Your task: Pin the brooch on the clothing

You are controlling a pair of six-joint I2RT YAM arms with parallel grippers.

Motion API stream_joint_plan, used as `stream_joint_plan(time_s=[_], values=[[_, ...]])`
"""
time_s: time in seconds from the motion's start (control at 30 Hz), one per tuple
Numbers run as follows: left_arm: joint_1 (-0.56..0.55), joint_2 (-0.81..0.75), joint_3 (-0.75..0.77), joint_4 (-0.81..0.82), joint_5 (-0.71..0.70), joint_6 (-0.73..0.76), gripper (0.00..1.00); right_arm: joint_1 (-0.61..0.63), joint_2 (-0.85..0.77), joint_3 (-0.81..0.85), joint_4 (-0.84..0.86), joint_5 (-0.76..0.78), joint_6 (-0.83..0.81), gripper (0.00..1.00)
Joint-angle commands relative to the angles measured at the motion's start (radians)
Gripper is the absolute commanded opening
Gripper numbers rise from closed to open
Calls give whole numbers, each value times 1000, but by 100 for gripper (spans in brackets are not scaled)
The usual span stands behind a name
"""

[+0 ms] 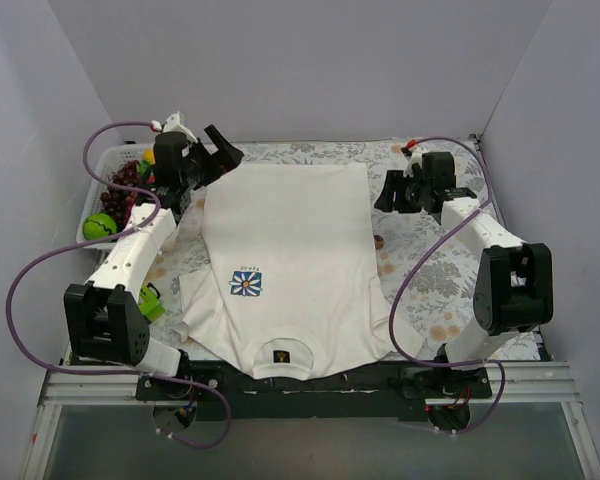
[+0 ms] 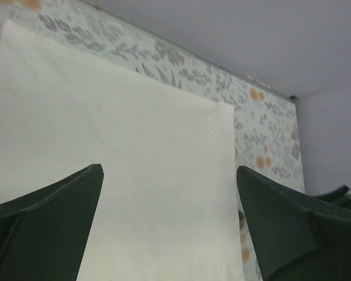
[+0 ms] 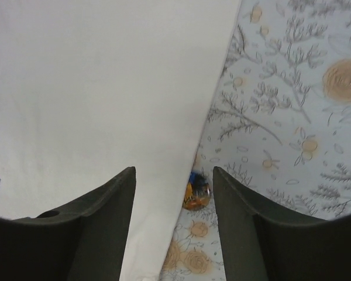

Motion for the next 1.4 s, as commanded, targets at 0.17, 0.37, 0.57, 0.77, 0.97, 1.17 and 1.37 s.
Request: stream_joint_plan(time_s=[0.17,0.37,0.57,0.77,0.97,1.17,1.37], values=[[-306,19,-171,17,70,-54,98,32,9,-224,77,34,71,50],[-446,197,-70,44,111,-66,93,49,16,-271,102,68,88,50],[-524,389,76,44,190,-78,81,46,26,-287,117,86,105,49],[-569,575,220,40,286,-97,62,8,25,-294,137,52,126,49],[-583,687,310,24,309,-103,53,-26,45,-311,163,8,136,50],[-586,760,358,26,328,-109,47,-52,77,-328,189,-49,152,50],[-589,794,378,26,339,-109,46,-60,117,-341,251,-93,171,49]])
